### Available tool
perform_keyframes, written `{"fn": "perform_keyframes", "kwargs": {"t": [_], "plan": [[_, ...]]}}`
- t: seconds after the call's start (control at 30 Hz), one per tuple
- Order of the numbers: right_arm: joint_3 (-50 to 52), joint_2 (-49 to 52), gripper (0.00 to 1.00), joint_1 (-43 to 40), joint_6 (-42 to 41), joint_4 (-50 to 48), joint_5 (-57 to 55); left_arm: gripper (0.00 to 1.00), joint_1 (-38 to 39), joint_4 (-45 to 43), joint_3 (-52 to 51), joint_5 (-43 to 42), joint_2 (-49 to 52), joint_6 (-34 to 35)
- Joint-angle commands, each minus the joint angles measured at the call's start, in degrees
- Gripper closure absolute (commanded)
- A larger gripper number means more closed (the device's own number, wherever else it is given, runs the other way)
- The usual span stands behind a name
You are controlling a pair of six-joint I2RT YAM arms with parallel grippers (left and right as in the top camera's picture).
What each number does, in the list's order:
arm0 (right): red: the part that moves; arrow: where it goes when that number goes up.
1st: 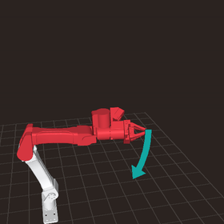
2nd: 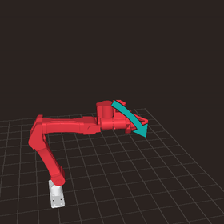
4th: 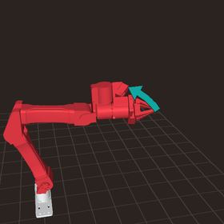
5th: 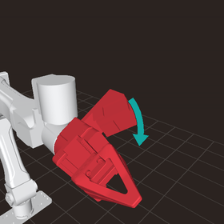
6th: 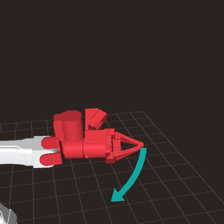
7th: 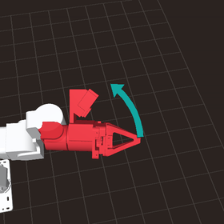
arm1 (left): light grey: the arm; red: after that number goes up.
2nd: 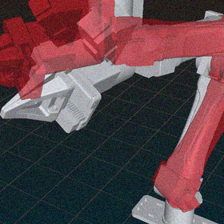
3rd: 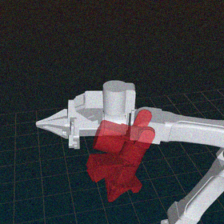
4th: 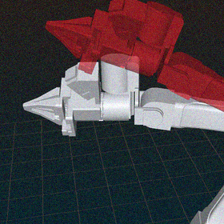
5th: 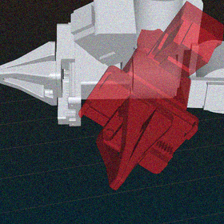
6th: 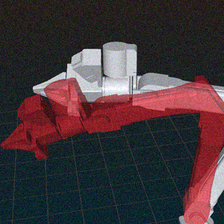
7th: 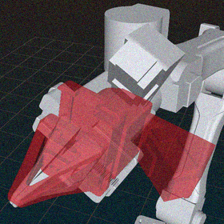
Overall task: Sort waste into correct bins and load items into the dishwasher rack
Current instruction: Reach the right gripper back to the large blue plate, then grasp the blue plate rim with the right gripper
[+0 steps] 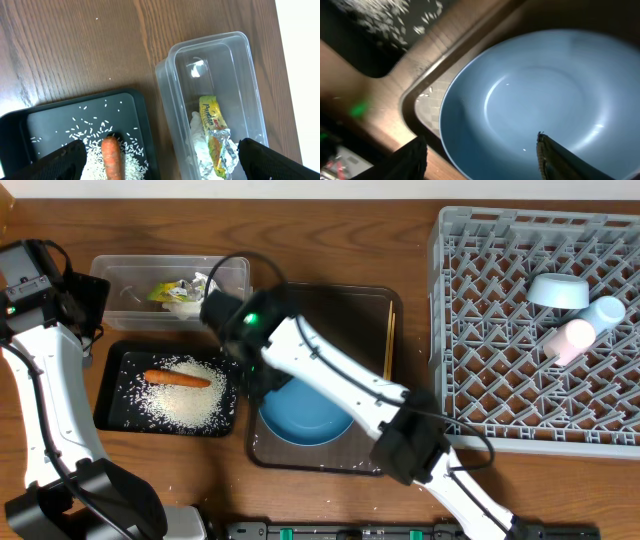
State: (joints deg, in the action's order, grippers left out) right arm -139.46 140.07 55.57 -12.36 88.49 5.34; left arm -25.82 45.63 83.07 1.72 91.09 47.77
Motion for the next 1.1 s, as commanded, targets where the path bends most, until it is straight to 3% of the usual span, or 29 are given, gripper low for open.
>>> {"fn": "perform_keyframes", "kwargs": {"t": [0.0, 0.77, 0.93, 1.07], "plan": [[4.3, -0.3, 0.31, 1.7, -3.1, -1.3, -2.8, 0.02, -0.2, 0.0, 0.6, 0.5, -0.1, -0.5], [15.5, -0.3, 0.42, 6.4, -8.0, -7.6, -3.6, 0.01, -0.2, 0.0, 0.6, 0.5, -0.1, -0.5], [16.0, -0.3, 0.68, 7.0, -8.5, -8.4, -3.6, 0.01, -0.2, 0.0, 0.6, 0.5, -0.1, -0.5], [16.0, -0.3, 0.79, 7.2, -8.7, -8.3, -3.6, 0.02, -0.2, 0.0, 0.6, 0.5, -0.1, -0.5]]}}
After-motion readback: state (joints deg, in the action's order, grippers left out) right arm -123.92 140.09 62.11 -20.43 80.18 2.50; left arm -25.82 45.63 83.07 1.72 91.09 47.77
